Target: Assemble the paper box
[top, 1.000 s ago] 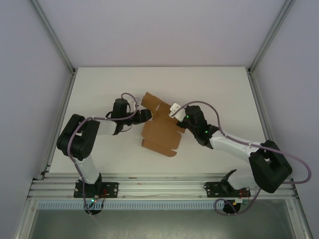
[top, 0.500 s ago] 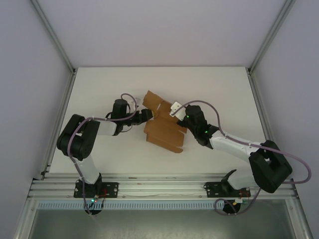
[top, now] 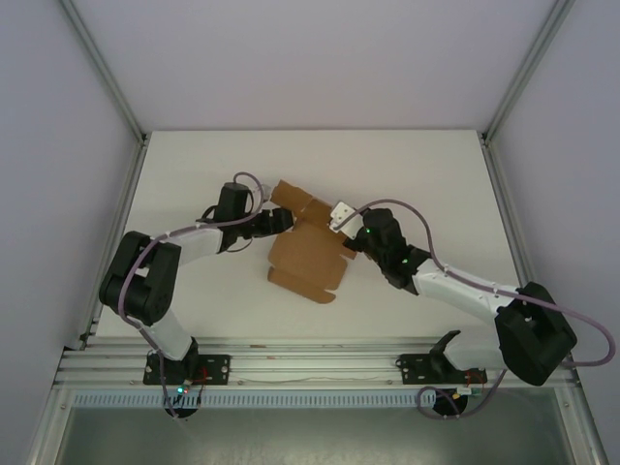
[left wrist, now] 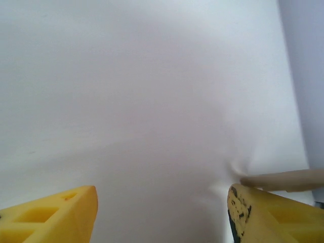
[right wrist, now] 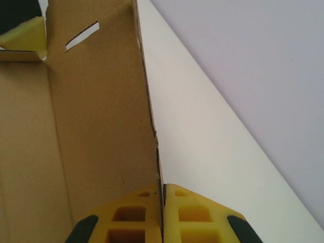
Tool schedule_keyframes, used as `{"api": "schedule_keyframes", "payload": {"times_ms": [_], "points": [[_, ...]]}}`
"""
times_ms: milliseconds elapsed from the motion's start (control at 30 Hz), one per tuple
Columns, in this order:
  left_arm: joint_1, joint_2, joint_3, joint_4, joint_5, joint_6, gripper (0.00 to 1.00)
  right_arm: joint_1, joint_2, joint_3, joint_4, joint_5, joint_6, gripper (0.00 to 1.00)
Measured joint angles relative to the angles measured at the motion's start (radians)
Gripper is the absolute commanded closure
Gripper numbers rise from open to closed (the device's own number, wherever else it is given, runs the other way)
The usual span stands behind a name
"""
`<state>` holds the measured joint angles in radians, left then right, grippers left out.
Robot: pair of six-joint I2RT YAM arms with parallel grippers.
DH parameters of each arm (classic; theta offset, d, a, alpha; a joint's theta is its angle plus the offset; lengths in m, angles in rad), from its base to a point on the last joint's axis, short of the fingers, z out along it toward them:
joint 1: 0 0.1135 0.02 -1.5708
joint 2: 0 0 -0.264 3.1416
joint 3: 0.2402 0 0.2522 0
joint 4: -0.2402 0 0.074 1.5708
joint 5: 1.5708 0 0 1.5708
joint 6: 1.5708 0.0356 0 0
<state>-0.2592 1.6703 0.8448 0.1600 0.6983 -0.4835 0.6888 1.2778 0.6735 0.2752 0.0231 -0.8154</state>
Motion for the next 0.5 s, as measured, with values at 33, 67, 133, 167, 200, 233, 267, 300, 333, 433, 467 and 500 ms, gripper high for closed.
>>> {"api": "schedule_keyframes", "payload": {"times_ms": [33, 67, 133, 167, 200, 233, 267, 300, 333, 433, 467, 500], "points": [[0.005, -0.002, 0.000, -0.026, -0.016, 0.016, 0.26, 0.003, 0.000, 0.000, -0.006, -0.003, 0.000, 1.00], [0.006, -0.005, 0.000, -0.048, -0.029, 0.023, 0.25, 0.006, 0.000, -0.001, -0.010, -0.005, 0.000, 1.00], [0.011, -0.022, -0.002, -0.078, -0.042, 0.042, 0.25, 0.009, 0.000, -0.001, -0.013, -0.008, 0.000, 1.00], [0.012, -0.030, -0.002, -0.085, -0.043, 0.049, 0.25, 0.009, 0.000, -0.001, -0.013, -0.009, 0.000, 1.00], [0.013, -0.038, -0.002, -0.087, -0.042, 0.056, 0.25, 0.009, 0.000, -0.001, -0.013, -0.011, 0.000, 1.00], [0.013, -0.045, -0.003, -0.085, -0.037, 0.061, 0.26, 0.009, 0.000, -0.001, -0.013, -0.013, 0.001, 1.00], [0.013, -0.048, -0.004, -0.080, -0.027, 0.065, 0.26, 0.009, 0.000, -0.001, -0.013, -0.013, 0.001, 1.00], [0.013, -0.048, -0.004, -0.080, -0.022, 0.067, 0.26, 0.009, 0.000, -0.001, -0.013, -0.013, 0.001, 1.00], [0.013, -0.048, -0.008, -0.078, -0.015, 0.067, 0.26, 0.009, 0.002, -0.001, -0.013, -0.013, 0.001, 1.00], [0.013, -0.048, -0.013, -0.092, -0.019, 0.070, 0.26, 0.009, 0.011, -0.001, -0.013, -0.013, 0.000, 1.00], [0.013, -0.050, -0.013, -0.103, -0.030, 0.074, 0.24, 0.009, 0.013, -0.001, -0.013, -0.013, 0.000, 1.00], [0.017, -0.055, -0.013, -0.122, -0.053, 0.076, 0.23, 0.009, 0.016, -0.001, -0.013, -0.013, 0.000, 1.00]]}}
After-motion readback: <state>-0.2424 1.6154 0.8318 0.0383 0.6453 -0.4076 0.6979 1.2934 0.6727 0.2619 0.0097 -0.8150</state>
